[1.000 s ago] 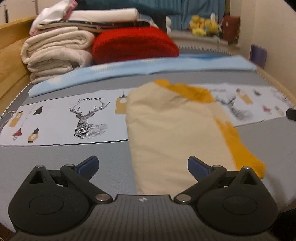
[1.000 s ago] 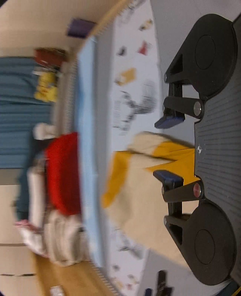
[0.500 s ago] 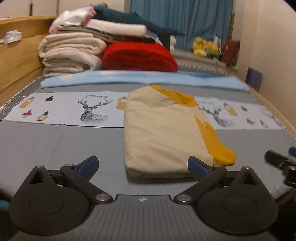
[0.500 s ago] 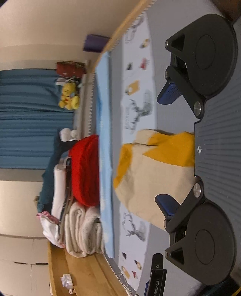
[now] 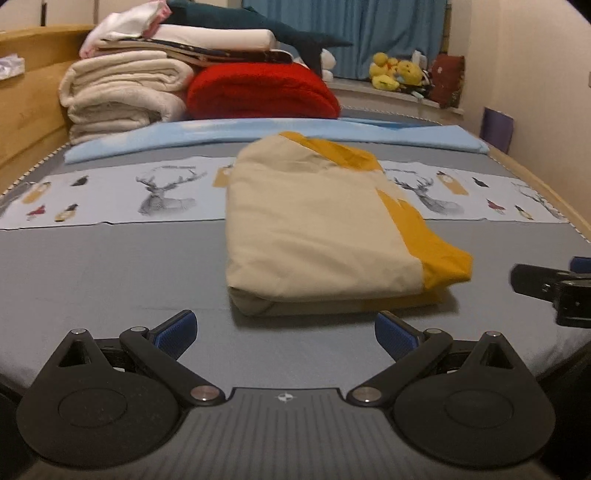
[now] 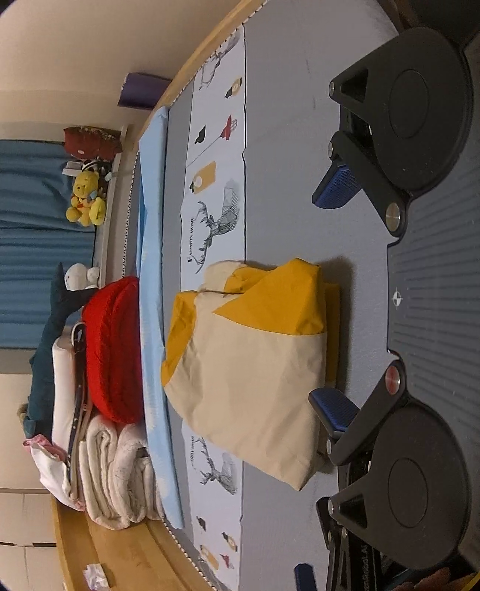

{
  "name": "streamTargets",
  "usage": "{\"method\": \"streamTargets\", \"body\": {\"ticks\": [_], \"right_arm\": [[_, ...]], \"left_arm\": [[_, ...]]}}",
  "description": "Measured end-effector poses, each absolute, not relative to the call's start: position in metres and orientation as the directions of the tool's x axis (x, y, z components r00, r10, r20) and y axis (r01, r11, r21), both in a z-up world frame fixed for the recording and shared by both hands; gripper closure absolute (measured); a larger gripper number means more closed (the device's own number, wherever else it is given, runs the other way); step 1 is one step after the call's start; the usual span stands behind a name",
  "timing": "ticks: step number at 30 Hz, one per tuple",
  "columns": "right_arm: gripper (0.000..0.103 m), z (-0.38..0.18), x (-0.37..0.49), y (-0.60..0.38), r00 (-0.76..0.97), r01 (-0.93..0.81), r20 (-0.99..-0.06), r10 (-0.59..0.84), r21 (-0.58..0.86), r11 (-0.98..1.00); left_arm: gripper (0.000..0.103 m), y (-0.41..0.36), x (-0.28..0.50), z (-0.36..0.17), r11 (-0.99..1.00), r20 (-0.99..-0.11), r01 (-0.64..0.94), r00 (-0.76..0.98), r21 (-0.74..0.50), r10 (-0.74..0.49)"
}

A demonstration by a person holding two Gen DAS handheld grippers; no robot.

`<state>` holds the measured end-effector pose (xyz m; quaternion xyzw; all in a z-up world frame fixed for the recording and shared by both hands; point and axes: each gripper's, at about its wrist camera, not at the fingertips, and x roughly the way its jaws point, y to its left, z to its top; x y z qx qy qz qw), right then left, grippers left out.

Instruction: Fold large clothes

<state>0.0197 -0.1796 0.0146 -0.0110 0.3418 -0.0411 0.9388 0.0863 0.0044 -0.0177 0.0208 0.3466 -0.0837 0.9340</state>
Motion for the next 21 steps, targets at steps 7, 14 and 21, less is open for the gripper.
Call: {"method": "streamTargets", "body": {"ticks": [7, 14, 21], "right_arm": [[0.001, 0.013, 0.016, -0.174, 0.773, 0.032, -0.630, -0.078, -0.084, 0.996], [0.001, 0.013, 0.014, -0.171, 0.773, 0.026, -0.629, -0.081, -0.096, 0.995], [0.001, 0.010, 0.015, -0.169, 0.765, 0.014, -0.640, -0.071, -0.094, 0.996]], "left_arm": [[0.001, 0.008, 0.084, -0.012, 0.987, -0.615, 0.161, 0.777, -0.006, -0.130], [0.001, 0.016, 0.085, -0.009, 0.987, -0.623, 0.155, 0.769, -0.036, -0.143], [0.001, 0.013, 0.084, -0.014, 0.985, -0.639, 0.168, 0.753, -0.044, -0.157]]}}
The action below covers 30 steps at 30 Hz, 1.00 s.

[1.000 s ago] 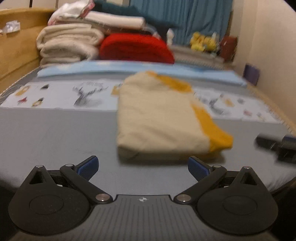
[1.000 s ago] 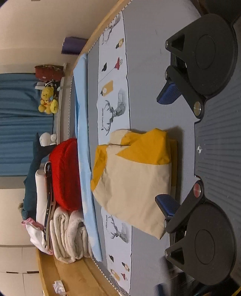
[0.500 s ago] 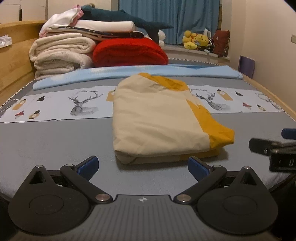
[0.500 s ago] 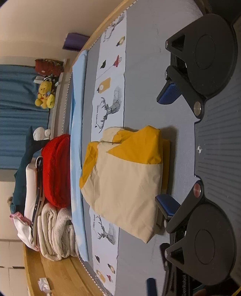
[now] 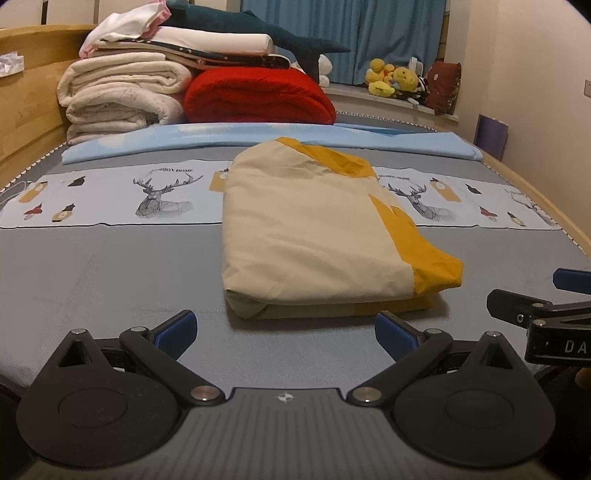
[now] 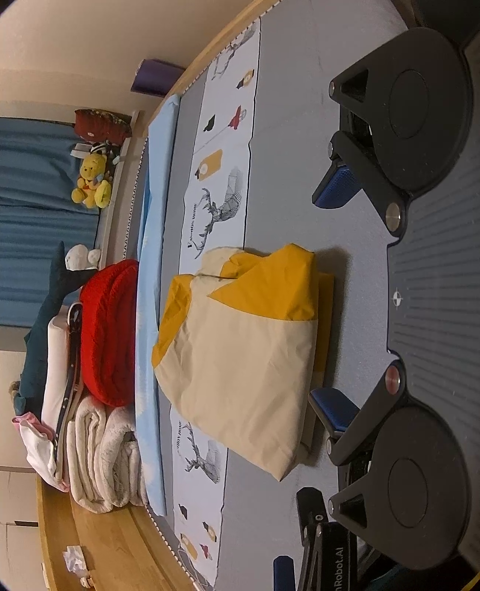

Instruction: Fold large clothes

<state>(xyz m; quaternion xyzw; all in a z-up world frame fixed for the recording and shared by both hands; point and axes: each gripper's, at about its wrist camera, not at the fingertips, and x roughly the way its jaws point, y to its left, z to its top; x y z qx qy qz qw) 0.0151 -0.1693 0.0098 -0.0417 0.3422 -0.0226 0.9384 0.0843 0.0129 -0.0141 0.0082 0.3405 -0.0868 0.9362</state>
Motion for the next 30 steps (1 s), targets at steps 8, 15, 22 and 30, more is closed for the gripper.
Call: {"method": "streamTargets", "body": {"ticks": [8, 15, 22, 30], "right_arm": [[0.001, 0.0093, 0.0146, -0.1675, 0.765, 0.005, -0.640, -0.065, -0.095, 0.995], [0.001, 0.0092, 0.0146, -0.1676, 0.765, 0.005, -0.641, -0.066, -0.096, 0.995], [0.001, 0.0063, 0.0144, -0.1675, 0.762, 0.002, -0.644, -0.067, -0.101, 0.995], [0.001, 0.0054, 0.0146, -0.1668, 0.760, 0.002, -0.647, -0.068, -0.102, 0.995]], "left_arm": [[0.001, 0.0178, 0.0877, -0.0144, 0.988, -0.642, 0.143, 0.751, -0.065, -0.151], [0.001, 0.0163, 0.0869, -0.0146, 0.987, -0.643, 0.146, 0.751, -0.059, -0.150], [0.001, 0.0167, 0.0864, -0.0160, 0.987, -0.645, 0.148, 0.749, -0.059, -0.151], [0.001, 0.0169, 0.0861, -0.0169, 0.987, -0.643, 0.154, 0.750, -0.055, -0.153]]}}
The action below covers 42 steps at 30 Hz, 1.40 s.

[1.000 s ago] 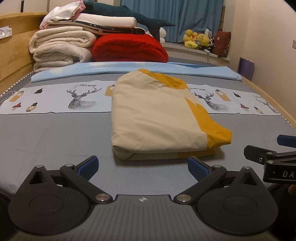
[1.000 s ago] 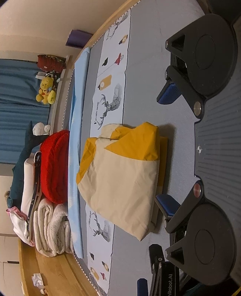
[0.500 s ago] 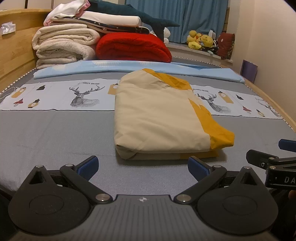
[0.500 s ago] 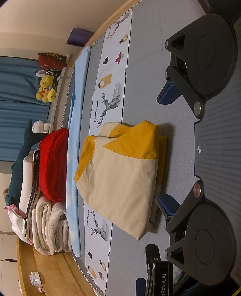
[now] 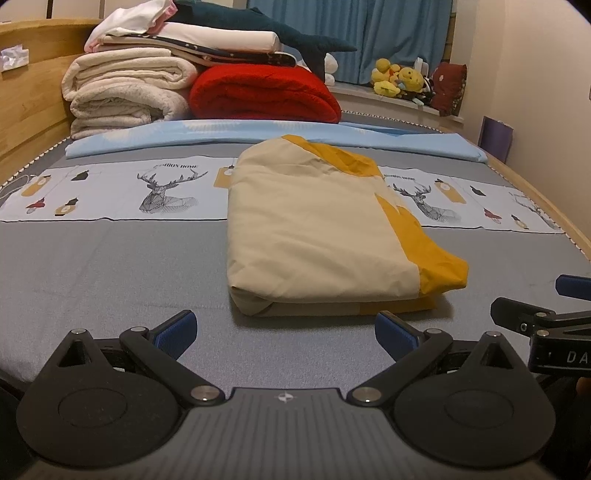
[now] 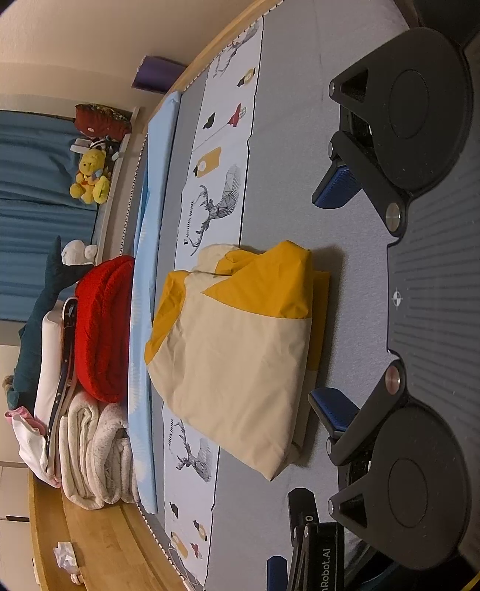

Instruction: Fold large clothes

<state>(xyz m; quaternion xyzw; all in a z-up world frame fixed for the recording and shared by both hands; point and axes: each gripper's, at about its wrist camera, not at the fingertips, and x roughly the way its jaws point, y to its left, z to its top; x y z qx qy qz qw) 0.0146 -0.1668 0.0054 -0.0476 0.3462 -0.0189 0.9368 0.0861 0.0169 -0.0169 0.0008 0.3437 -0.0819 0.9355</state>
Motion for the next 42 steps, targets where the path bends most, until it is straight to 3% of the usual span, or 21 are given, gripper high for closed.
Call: {"method": "streamTargets", "body": {"ticks": [42], "right_arm": [[0.001, 0.0041, 0.0122, -0.1685, 0.756, -0.022, -0.652, -0.057, -0.112, 0.994]], "left_arm": [[0.001, 0.0188, 0.0869, -0.0149, 0.984, -0.638, 0.171, 0.752, -0.053, -0.165]]}}
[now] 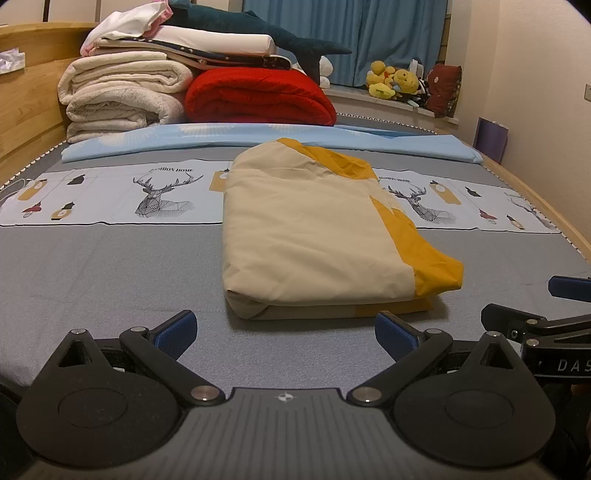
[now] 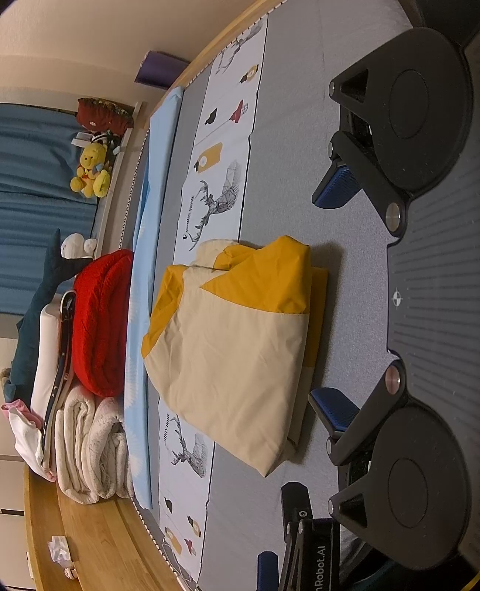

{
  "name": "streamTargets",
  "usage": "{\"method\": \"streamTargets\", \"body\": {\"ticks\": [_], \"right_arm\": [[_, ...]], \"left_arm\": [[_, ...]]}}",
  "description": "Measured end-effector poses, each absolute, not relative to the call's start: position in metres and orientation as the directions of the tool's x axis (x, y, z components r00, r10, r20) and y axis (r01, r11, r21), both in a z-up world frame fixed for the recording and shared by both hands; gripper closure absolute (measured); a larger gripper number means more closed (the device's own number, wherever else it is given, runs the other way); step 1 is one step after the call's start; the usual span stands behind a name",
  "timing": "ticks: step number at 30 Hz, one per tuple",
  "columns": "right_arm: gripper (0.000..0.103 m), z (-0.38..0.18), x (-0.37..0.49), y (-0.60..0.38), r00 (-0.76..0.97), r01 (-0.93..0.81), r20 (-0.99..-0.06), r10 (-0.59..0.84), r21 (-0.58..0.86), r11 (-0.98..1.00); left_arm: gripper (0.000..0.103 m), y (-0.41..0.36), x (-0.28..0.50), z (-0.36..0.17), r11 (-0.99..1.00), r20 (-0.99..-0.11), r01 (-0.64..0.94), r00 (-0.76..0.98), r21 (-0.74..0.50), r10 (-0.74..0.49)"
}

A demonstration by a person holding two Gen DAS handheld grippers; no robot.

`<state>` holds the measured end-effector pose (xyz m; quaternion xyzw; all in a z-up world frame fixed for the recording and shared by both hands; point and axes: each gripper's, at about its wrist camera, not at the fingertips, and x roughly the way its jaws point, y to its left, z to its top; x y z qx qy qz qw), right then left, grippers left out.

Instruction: Fold large clothes

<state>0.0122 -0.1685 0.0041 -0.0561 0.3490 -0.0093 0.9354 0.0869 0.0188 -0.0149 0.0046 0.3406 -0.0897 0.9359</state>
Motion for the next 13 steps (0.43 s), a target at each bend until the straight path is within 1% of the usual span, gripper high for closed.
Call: {"method": "streamTargets", "body": {"ticks": [13], "right_arm": [[0.001, 0.0033, 0.0106, -0.1696, 0.756, -0.027, -0.653, -0.053, -0.111, 0.993]], "left_arm": [[0.001, 0.0186, 0.0869, -0.0140, 0.983, -0.637, 0.174, 0.753, -0.051, -0.166]]}}
